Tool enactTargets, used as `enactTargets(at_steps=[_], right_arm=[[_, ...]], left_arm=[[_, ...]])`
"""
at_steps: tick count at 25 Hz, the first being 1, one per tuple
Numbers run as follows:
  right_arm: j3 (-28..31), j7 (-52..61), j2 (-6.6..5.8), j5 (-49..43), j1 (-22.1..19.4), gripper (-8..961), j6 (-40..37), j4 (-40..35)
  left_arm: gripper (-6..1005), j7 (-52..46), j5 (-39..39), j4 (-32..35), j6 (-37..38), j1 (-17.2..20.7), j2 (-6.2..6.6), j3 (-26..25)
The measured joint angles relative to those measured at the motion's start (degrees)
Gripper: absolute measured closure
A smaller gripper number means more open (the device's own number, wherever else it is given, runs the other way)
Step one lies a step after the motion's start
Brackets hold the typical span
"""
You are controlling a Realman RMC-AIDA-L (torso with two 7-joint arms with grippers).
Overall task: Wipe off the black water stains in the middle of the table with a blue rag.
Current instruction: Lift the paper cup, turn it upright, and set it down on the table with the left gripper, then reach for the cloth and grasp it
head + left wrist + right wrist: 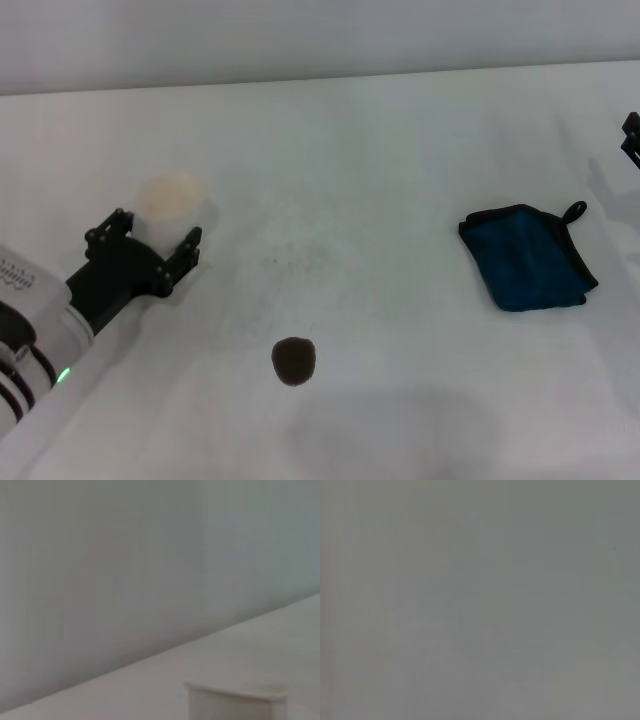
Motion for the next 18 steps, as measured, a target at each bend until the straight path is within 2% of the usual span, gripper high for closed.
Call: enactTargets(at_steps=[10,18], right_arm=[[-0.2,0.0,0.06,0.0,0.58,159,-0.86,-0.45],[-0.28,0.0,0.09,0.0,0.64,161,-0.86,-0.51]], left_arm=[[309,0.23,2.36,0.09,0.52,3.16,-0.01,0.0],[176,0.36,2.13,-0.16,0.49,3.74,0.21,-0.04]])
